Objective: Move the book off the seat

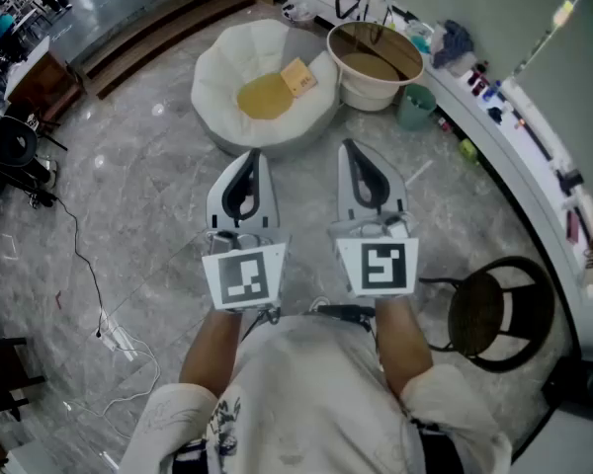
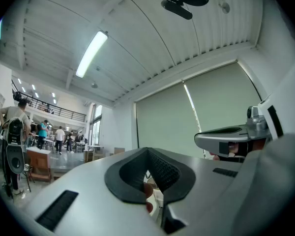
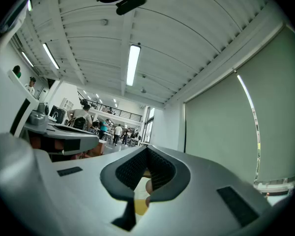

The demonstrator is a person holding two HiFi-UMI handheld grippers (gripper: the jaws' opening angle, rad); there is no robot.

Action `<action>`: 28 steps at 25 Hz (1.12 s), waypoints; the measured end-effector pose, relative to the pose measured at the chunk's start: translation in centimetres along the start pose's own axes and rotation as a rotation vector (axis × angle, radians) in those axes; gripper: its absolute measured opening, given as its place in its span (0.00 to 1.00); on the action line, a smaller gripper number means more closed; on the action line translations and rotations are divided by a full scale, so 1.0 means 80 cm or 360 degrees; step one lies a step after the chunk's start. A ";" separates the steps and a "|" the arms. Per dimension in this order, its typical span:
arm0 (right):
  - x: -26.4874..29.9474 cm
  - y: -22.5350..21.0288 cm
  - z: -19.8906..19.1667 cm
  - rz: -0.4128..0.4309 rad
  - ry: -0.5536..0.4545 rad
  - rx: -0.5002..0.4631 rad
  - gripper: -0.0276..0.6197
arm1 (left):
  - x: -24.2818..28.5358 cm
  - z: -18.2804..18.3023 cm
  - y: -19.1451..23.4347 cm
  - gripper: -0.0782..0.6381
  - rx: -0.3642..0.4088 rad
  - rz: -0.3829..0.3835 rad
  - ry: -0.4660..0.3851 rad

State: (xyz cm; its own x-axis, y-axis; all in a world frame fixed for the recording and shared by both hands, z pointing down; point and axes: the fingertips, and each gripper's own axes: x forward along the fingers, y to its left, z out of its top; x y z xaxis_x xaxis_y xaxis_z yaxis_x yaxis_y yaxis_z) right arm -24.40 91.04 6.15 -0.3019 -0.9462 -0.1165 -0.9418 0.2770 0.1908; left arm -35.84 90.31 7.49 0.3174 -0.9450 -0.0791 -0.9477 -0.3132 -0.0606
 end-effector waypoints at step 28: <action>0.027 -0.138 -0.061 -0.0043 0.0025 0.0123 0.05 | 0.111 -0.031 -0.099 0.11 -0.0040 -0.0007 0.0006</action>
State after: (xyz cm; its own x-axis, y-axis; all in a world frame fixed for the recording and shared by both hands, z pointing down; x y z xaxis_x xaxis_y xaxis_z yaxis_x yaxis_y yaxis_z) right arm -13.90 85.15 8.53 -0.2741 -0.9559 -0.1053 -0.9584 0.2625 0.1120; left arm -25.62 84.13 9.74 0.3216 -0.9439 -0.0750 -0.9468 -0.3198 -0.0359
